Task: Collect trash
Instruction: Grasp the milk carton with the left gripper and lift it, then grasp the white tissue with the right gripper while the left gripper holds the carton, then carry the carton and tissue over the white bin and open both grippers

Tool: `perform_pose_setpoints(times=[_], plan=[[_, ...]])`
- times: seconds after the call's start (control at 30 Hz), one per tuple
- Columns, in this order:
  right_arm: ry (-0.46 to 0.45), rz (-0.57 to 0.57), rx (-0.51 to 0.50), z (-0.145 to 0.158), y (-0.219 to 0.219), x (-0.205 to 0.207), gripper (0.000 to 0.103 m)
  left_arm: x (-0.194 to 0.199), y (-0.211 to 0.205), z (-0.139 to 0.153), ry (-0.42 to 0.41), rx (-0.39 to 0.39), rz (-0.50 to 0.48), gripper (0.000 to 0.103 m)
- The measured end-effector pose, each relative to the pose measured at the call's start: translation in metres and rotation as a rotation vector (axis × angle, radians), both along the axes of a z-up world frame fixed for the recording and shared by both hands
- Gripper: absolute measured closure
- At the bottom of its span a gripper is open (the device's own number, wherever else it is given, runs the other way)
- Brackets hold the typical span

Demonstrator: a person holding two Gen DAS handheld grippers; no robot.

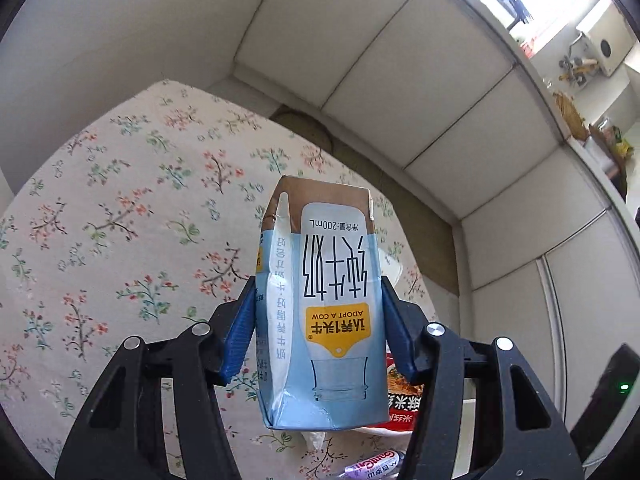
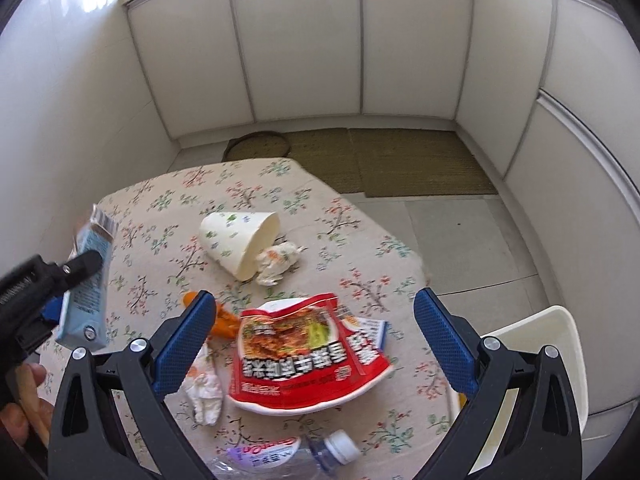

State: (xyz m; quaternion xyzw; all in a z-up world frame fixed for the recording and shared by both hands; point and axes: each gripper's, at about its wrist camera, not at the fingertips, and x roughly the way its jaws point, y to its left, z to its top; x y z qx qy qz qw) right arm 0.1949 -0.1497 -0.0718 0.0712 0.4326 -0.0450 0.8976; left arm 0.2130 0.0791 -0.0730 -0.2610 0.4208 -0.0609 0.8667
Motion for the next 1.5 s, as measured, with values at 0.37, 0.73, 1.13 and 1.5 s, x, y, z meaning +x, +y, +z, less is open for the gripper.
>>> perform_pose_setpoints(times=[0.37,0.73,1.13,1.5], plan=[[0.165,0.301,-0.135,-0.057,0.118,0.006,0.009,-0.039,0.054,0.050,-0.075,-0.036,0.037,0.048],[0.313,0.401,-0.188,-0.114,0.143,0.010,0.048,-0.052,0.074,0.053,-0.061,-0.061,0.054,0.048],[0.105,0.412,0.077,-0.041,0.126,-0.003,0.065,-0.051,0.073,0.047,-0.038,-0.012,0.074,0.048],[-0.169,0.316,0.090,0.033,0.087,-0.031,0.065,-0.059,0.051,0.065,-0.131,0.053,0.074,0.048]])
